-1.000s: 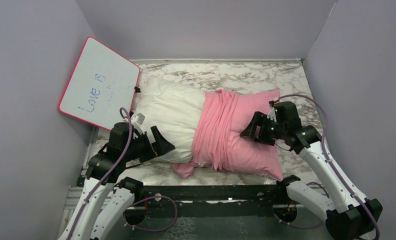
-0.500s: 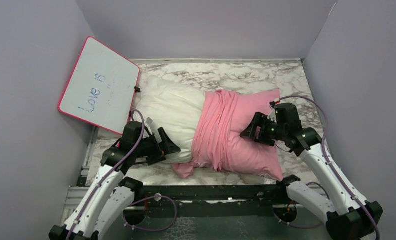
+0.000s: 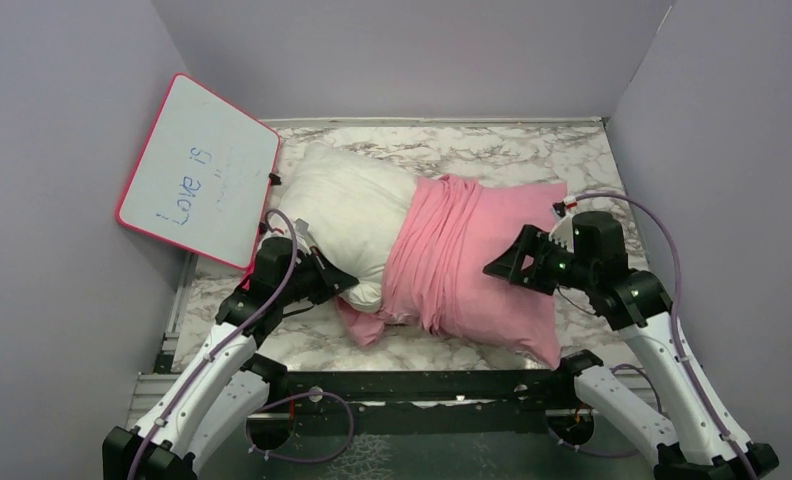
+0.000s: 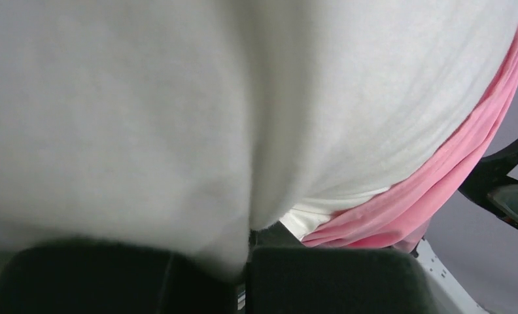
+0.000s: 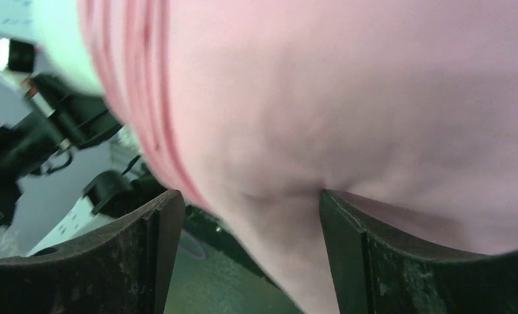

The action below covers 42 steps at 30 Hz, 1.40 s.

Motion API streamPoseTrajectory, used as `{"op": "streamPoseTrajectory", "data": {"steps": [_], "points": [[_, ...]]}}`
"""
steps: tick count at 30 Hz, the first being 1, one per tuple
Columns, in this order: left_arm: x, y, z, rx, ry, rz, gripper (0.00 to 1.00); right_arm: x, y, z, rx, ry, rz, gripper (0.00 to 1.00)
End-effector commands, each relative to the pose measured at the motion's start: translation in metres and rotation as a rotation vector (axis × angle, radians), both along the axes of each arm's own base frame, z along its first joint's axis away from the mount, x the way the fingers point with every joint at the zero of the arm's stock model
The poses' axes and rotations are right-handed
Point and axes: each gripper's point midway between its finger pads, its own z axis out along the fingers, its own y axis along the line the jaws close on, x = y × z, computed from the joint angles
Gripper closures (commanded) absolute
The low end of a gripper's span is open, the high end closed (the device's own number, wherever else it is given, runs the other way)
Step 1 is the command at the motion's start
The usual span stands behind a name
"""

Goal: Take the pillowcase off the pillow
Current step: Remove the pillow from the pillowcase.

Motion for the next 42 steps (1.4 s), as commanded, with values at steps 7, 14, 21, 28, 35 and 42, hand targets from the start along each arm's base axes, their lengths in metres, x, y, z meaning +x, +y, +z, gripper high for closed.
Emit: {"op": "streamPoseTrajectory", "data": {"steps": [7, 14, 21, 28, 35, 42], "points": [[0.006, -0.035, 0.017, -0.029, -0.121, -0.041, 1.00, -0.083, 0.042, 0.021, 0.283, 0.107, 0.435, 0.19], [0.005, -0.041, 0.012, 0.004, -0.116, -0.035, 1.00, -0.082, 0.030, -0.012, 0.151, 0.187, 0.430, 0.18], [0.012, -0.034, 0.017, 0.005, -0.132, 0.030, 1.00, -0.094, 0.012, -0.058, 0.035, 0.306, 0.381, 0.18], [0.008, -0.027, 0.023, 0.020, -0.135, 0.041, 1.00, -0.030, -0.010, -0.075, -0.070, 0.209, -0.003, 0.15], [-0.011, -0.009, 0.018, 0.040, -0.121, 0.062, 1.00, 0.048, -0.024, -0.052, -0.212, 0.036, -0.137, 0.10], [-0.018, -0.007, 0.016, 0.018, -0.112, 0.057, 1.00, 0.045, 0.017, -0.041, -0.119, 0.110, 0.130, 0.12]]}}
